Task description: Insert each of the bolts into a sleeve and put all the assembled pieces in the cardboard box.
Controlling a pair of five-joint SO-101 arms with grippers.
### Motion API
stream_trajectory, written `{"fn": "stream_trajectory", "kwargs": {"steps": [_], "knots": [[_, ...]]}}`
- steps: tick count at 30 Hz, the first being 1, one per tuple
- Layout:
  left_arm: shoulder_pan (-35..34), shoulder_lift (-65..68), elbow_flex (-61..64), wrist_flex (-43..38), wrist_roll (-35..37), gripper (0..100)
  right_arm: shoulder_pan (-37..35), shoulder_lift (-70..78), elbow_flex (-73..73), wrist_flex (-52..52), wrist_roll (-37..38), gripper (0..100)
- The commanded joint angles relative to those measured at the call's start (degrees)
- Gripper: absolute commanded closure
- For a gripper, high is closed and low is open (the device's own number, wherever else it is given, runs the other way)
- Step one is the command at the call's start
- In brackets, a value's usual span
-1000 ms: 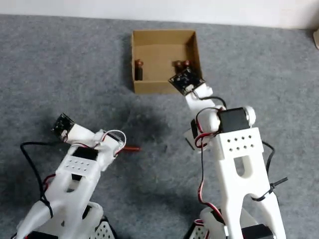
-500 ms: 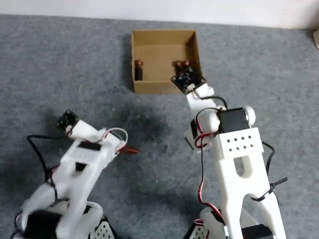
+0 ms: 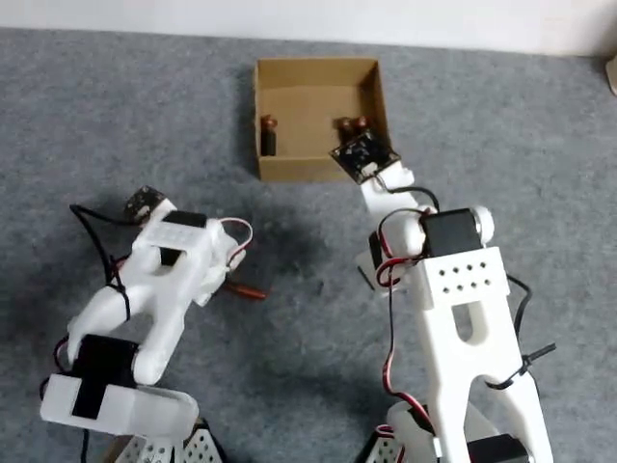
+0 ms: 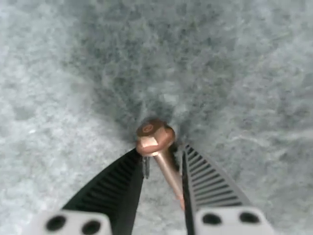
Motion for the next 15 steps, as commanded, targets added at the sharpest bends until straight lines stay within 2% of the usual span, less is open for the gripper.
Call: {"fn": "stream_trajectory", "kwargs": {"steps": [1, 3, 9, 15], "knots": [[-1.71, 0.31, -1.19, 3.16, -0.18, 92, 0.66, -1.45, -0.31, -0.84, -0.53, 99.4], [-2.42, -0.13, -1.19, 2.99, -1.85, 100, 0.66, -1.45, -0.31, -0.84, -0.53, 99.4], [-3.47, -0.31, -1.27, 2.81, -11.52, 99, 0.66, -1.54, -0.31, -0.84, -0.53, 99.4], [-3.21, -0.4, -9.36, 4.22, -35.25, 99, 0.4, -4.53, -0.4, -0.84, -0.79, 99.4]]}}
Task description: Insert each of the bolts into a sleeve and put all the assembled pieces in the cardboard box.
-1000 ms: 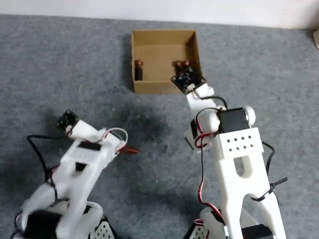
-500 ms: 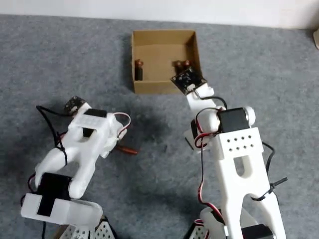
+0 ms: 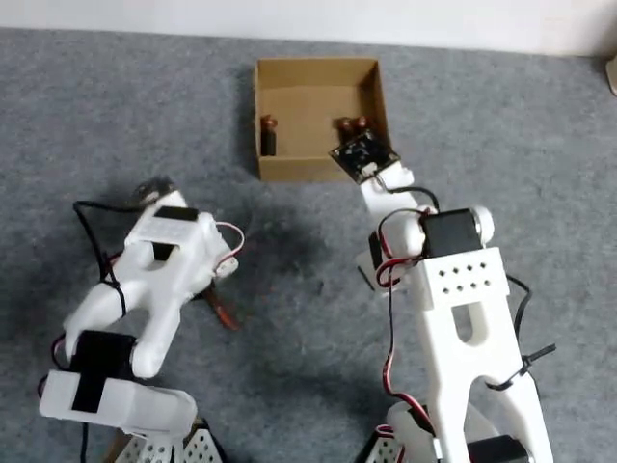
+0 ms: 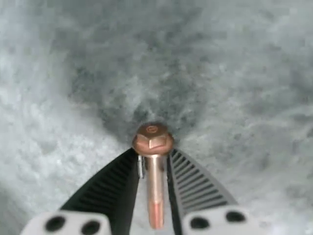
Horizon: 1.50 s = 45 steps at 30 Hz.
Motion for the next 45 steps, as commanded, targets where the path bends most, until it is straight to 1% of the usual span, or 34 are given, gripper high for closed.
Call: {"fn": "stream_trajectory", "kwargs": {"steps": [1, 4, 6, 7, 10, 12, 14, 16, 18, 20, 22, 24, 26, 29, 32, 34, 40, 45], "knots": [[-0.84, -1.1, -8.75, 3.43, -15.03, 99, 0.4, -5.85, -0.31, -0.75, -0.7, 99.4], [2.95, -5.41, -17.63, 11.25, -28.48, 99, 0.22, -14.55, -0.31, -0.31, -0.7, 99.4], [3.47, -11.47, -24.92, 16.97, -34.02, 99, 0.22, -20.62, -0.22, -0.22, -0.7, 99.4], [3.56, -15.25, -28.7, 18.64, -35.16, 99, 0.22, -23.34, 0.48, -0.31, -0.7, 99.4], [4.88, -26.68, -37.67, 19.16, -38.07, 99, 0.22, -31.69, 6.99, -3.3, -0.7, 99.4], [6.99, -33.98, -41.1, 19.34, -40.7, 99, 0.22, -37.32, 13.67, -7.25, -0.7, 99.4], [8.92, -40.75, -41.19, 19.34, -42.29, 99, 0.22, -43.47, 20.79, -11.38, -0.79, 99.4], [9.36, -46.64, -40.13, 18.9, -42.29, 99, -0.13, -50.33, 28.35, -15.87, -0.79, 99.4], [9.27, -51.82, -38.46, 18.9, -41.93, 99, -1.98, -57.63, 35.21, -19.82, -1.23, 99.4], [10.33, -56.13, -35.56, 17.05, -41.14, 99, -3.56, -65.27, 41.27, -23.52, -4.4, 99.4], [13.23, -59.47, -30.81, 11.25, -36.66, 99, -4.35, -72.13, 46.29, -26.86, -7.21, 99.4], [14.99, -62.37, -25.1, 3.96, -33.32, 99, -5.05, -75.12, 49.98, -30.29, -9.14, 99.4], [16.04, -64.84, -19.56, -2.37, -30.86, 99, -6.99, -73.19, 52.0, -33.98, -10.55, 99.4], [18.95, -68.09, -10.95, -10.64, -26.81, 99, -12.26, -72.4, 54.37, -39.25, -13.71, 99.4], [22.46, -70.9, -3.74, -16.53, -25.58, 99, -16.4, -72.4, 55.25, -43.03, -17.76, 99.4], [24.4, -72.84, 0.13, -17.85, -24.09, 99, -17.98, -72.4, 55.43, -44.62, -18.64, 99.4], [29.14, -77.85, 7.43, -17.93, -19.52, 99, -20.88, -72.48, 59.21, -46.55, -18.73, 99.4], [29.76, -78.02, 13.85, -19.6, -19.16, 99, -21.41, -72.48, 61.85, -47.34, -18.55, 99.4]]}}
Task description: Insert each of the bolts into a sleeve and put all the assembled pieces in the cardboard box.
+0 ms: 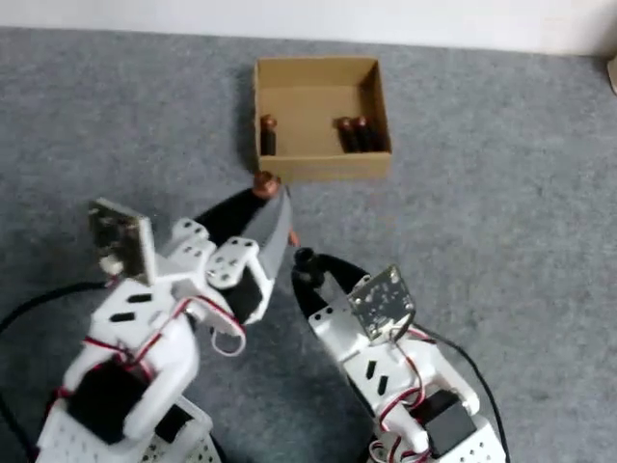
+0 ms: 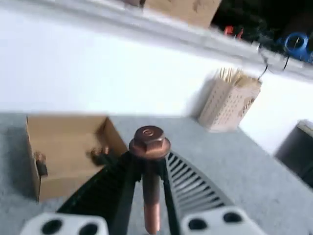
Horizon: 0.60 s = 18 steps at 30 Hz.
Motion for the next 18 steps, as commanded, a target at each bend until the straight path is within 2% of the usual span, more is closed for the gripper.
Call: {"fn": "stream_trajectory", "kwargs": {"steps": [1, 6, 18], "knots": [[1.36, -1.01, 2.77, -4.22, 0.44, 99, -0.57, -0.57, 0.13, -2.15, -0.62, 99.4], [1.1, -1.1, 7.43, -9.58, 0.44, 99, -0.57, -0.57, -0.22, -2.15, -0.53, 99.4], [1.1, -0.66, 10.51, -12.57, 0.44, 99, -0.57, -0.57, -0.22, -2.15, 0.18, 99.4]]}}
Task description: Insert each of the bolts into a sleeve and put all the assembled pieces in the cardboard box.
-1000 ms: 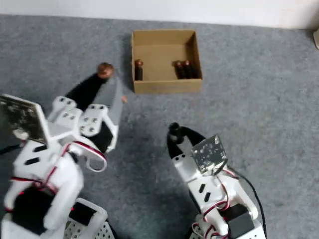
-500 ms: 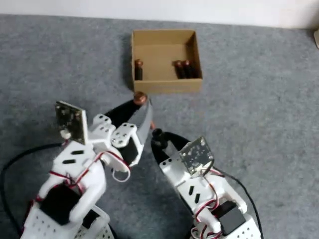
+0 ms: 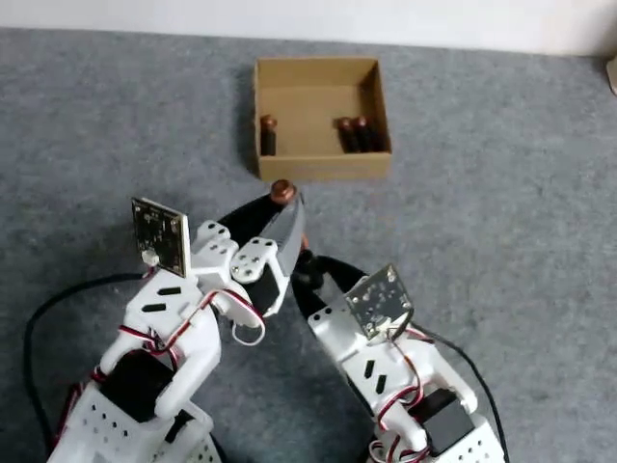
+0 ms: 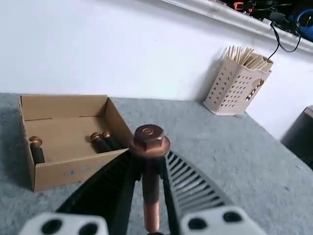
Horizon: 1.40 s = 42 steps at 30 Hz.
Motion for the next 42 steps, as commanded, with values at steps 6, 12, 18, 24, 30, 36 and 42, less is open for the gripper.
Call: {"fn": "stream_trajectory", "kwargs": {"steps": [6, 12, 18, 24, 30, 36, 42], "knots": [[0.84, -0.66, -0.31, -1.49, 0.53, 99, -0.31, -0.57, -0.48, -2.33, 2.9, 99.4], [0.92, -1.19, 2.33, -1.49, 0.53, 99, -0.22, -0.57, -0.4, -2.42, 3.08, 99.4], [1.01, -1.19, 2.42, -0.7, 0.7, 99, 0.48, -0.57, -0.4, -2.42, 3.08, 99.4], [1.63, -1.27, 2.24, 0.79, 3.96, 99, 4.88, -0.57, 1.19, -5.85, 3.08, 99.4], [3.91, -1.27, 2.15, 1.32, 3.96, 99, 4.79, -0.57, 2.51, -6.46, 2.9, 99.4], [3.91, -1.27, 2.59, 1.23, 3.96, 99, 1.8, -0.57, 2.51, -4.79, 2.81, 99.4], [3.65, -0.75, 2.59, 1.05, 4.13, 99, 1.8, -0.57, 2.07, -4.53, 2.73, 99.4]]}}
